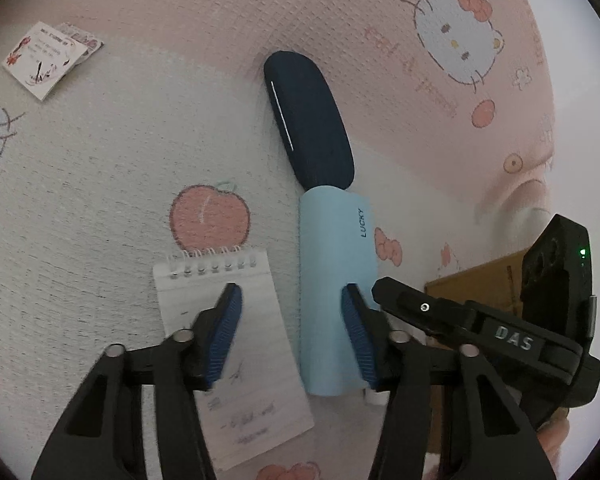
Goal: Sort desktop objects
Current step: 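Lower the right gripper and close on the light-blue LUCKY case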
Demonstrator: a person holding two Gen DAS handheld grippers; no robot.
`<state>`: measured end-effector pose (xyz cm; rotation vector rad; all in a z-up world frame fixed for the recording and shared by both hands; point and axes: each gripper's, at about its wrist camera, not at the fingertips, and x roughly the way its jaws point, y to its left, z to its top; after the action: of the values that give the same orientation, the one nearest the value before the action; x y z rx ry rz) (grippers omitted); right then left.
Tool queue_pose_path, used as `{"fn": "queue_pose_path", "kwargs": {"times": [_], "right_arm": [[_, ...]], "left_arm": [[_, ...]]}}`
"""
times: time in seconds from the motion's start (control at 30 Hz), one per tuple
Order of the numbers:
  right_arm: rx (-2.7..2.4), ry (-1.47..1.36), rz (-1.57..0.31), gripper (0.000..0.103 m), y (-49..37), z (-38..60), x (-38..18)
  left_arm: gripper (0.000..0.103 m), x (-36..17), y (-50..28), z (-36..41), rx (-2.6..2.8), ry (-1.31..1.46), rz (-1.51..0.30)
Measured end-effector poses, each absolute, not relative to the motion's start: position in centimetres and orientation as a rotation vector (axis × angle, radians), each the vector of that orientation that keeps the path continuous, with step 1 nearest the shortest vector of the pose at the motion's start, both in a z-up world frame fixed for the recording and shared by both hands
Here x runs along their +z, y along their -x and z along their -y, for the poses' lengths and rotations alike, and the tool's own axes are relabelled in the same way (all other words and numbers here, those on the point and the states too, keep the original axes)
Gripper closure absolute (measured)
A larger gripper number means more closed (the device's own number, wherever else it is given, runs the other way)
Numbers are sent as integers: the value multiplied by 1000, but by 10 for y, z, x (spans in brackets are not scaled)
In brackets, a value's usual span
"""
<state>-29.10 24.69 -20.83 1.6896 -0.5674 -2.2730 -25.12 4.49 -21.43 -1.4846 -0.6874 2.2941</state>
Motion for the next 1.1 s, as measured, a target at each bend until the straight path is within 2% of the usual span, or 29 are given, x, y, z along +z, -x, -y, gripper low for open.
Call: {"fn": "queue_pose_path", "kwargs": {"times": [0.07,0.43,0.57,1.1], "right_arm": [[-2283,-1684,593,88,294,-250,-212],[-2282,-1655,633,89,300,-250,-221],[-2295,-1670,645,89,290,-251,-222],[-2309,-1735,647,89,174,-253,-224]], "left_arm": [[73,-217,253,-49,2295,1502,681],[73,-236,260,-73,2181,1535,780],[73,-233,245,-81,2222,1530,730],[73,-236,147,-62,2115,1566,700]]}}
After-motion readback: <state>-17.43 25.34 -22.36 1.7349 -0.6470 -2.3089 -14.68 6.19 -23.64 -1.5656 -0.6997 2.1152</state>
